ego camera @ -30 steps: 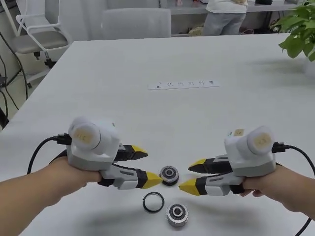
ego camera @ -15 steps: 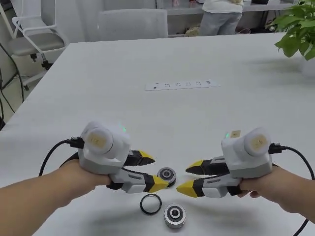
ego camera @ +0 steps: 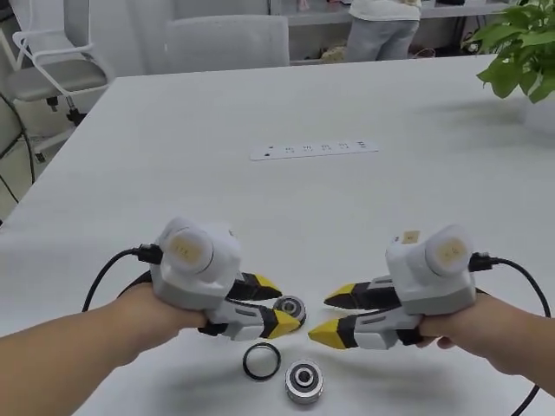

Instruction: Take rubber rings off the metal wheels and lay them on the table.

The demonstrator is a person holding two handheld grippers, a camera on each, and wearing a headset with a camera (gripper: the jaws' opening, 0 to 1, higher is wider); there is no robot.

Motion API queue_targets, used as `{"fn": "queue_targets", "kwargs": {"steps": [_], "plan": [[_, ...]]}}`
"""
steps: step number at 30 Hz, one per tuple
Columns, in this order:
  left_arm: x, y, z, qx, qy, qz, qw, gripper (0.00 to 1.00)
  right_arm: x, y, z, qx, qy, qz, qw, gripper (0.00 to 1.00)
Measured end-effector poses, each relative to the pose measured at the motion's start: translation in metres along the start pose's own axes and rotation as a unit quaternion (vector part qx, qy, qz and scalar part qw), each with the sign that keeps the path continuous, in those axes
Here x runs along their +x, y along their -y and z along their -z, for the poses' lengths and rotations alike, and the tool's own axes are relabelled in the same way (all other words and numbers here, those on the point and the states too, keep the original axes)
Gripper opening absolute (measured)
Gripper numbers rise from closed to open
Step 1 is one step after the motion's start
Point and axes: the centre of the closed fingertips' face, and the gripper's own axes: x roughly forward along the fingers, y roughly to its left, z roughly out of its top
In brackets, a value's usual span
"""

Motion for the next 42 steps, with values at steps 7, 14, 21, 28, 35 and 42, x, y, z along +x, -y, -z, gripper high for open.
{"fn": "queue_targets", "kwargs": {"steps": [7,14,21,28,35,42], "plan": [[0.004,-0.002,0.005,0.007,-0.013,-0.003,0.9999,0.16,0.0,0.001,0.001,0.0,0.0,0.001,1.0,0.34],[0.005,-0.006,0.004,0.009,-0.01,-0.015,0.9998,0.09,0.001,0.002,0.001,0.002,0.001,0.001,1.0,0.34],[0.005,-0.007,0.004,0.017,-0.007,-0.029,0.9994,0.08,0.004,0.001,-0.001,0.0,0.002,0.001,1.0,0.34],[0.006,-0.008,0.005,0.005,0.003,-0.037,0.9993,0.07,0.009,0.0,-0.005,-0.005,0.005,0.002,1.0,0.33],[0.006,-0.008,0.004,0.002,0.003,-0.041,0.9992,0.08,0.014,-0.002,-0.007,-0.01,0.002,-0.001,0.9999,0.32],[0.006,-0.008,0.004,0.001,0.003,-0.043,0.9991,0.07,0.022,0.001,-0.009,-0.003,0.004,0.005,1.0,0.3]]}}
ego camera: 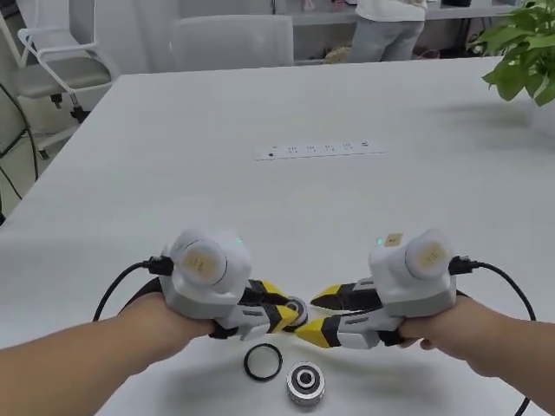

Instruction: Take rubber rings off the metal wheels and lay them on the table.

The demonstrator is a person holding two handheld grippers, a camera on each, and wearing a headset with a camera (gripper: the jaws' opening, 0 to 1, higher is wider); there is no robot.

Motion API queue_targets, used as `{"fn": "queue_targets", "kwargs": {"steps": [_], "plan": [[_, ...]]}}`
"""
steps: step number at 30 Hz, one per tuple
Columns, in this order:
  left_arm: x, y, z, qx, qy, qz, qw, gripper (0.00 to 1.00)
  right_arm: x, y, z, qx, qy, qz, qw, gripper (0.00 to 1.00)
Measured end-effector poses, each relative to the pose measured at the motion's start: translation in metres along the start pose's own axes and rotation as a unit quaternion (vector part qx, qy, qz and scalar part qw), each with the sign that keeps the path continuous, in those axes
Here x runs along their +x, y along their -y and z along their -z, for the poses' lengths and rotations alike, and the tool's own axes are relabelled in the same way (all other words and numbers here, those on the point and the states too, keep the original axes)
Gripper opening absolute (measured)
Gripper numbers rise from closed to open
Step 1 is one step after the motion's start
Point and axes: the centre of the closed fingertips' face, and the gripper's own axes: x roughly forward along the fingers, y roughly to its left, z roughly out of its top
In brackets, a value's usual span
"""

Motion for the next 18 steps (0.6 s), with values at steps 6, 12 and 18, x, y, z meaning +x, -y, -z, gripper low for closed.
{"fn": "queue_targets", "kwargs": {"steps": [6,12,18], "plan": [[0.0,0.001,0.0,-0.004,0.001,-0.004,1.0,0.07,0.008,0.0,-0.003,0.004,0.004,0.004,1.0,0.29],[-0.001,0.001,0.0,-0.006,0.002,-0.006,1.0,0.07,0.013,-0.004,-0.002,-0.008,-0.002,0.006,0.9999,0.27],[-0.001,0.001,0.0,-0.007,0.003,-0.009,0.9999,0.07,0.012,-0.001,-0.001,-0.015,-0.008,0.015,0.9997,0.24]]}}
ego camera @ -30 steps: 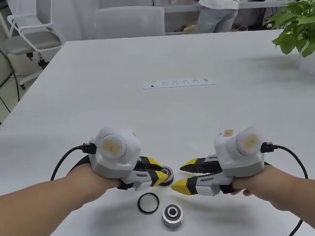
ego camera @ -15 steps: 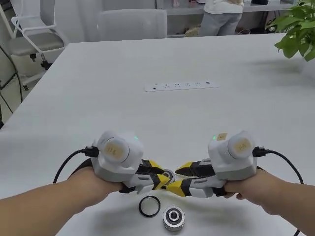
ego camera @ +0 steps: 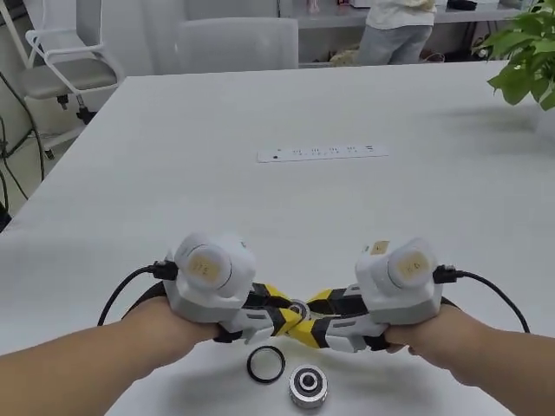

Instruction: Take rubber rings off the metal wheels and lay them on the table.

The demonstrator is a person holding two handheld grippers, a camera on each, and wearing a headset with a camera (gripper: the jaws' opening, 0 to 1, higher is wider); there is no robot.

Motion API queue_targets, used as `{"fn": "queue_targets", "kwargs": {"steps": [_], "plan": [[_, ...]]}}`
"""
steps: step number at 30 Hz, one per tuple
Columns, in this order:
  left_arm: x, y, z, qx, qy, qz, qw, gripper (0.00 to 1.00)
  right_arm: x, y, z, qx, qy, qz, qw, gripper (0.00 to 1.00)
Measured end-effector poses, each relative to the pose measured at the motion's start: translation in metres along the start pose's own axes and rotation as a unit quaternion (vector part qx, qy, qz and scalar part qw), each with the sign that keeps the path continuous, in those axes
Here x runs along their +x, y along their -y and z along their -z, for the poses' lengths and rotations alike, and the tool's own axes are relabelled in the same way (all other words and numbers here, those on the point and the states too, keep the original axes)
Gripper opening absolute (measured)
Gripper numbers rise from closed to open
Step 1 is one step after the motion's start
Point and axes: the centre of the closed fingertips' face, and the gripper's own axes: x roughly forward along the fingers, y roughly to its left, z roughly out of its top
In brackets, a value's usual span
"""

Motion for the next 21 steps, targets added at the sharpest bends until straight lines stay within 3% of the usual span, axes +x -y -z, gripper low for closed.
{"fn": "queue_targets", "kwargs": {"steps": [15,21], "plan": [[0.0,-0.001,0.0,-0.003,0.003,-0.006,1.0,0.07,-0.009,0.001,0.006,-0.019,-0.014,-0.004,0.9997,0.14],[-0.001,-0.001,0.001,-0.006,0.003,-0.008,0.9999,0.07,-0.012,0.002,0.008,-0.027,-0.021,-0.002,0.9994,0.06]]}}
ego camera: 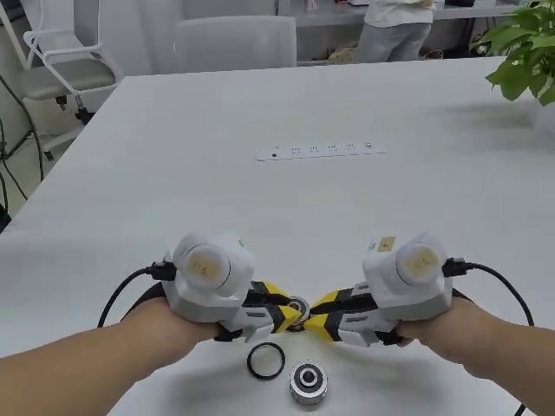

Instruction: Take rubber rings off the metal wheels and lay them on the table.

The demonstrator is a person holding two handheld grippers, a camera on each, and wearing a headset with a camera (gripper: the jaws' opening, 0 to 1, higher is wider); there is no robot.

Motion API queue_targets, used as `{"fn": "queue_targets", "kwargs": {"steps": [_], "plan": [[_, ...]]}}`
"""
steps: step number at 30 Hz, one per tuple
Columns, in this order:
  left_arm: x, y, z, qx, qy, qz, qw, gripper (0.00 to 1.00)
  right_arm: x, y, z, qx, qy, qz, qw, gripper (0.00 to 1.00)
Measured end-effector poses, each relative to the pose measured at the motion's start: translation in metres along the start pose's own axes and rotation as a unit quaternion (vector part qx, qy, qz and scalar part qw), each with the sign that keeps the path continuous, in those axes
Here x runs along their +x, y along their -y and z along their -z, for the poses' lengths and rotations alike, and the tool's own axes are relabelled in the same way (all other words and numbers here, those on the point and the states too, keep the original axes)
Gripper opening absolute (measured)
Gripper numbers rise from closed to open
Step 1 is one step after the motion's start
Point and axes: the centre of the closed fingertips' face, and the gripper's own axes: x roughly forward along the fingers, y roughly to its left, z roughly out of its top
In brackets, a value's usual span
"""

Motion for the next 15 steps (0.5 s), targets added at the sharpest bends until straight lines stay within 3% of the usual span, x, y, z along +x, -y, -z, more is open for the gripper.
{"fn": "queue_targets", "kwargs": {"steps": [15], "plan": [[-0.0007,-0.0007,0.0007,-0.002,-0.002,-0.005,1.0,0.07,0.0006,0.0023,-0.0001,0.04,0.003,0.006,0.9992,0.0]]}}
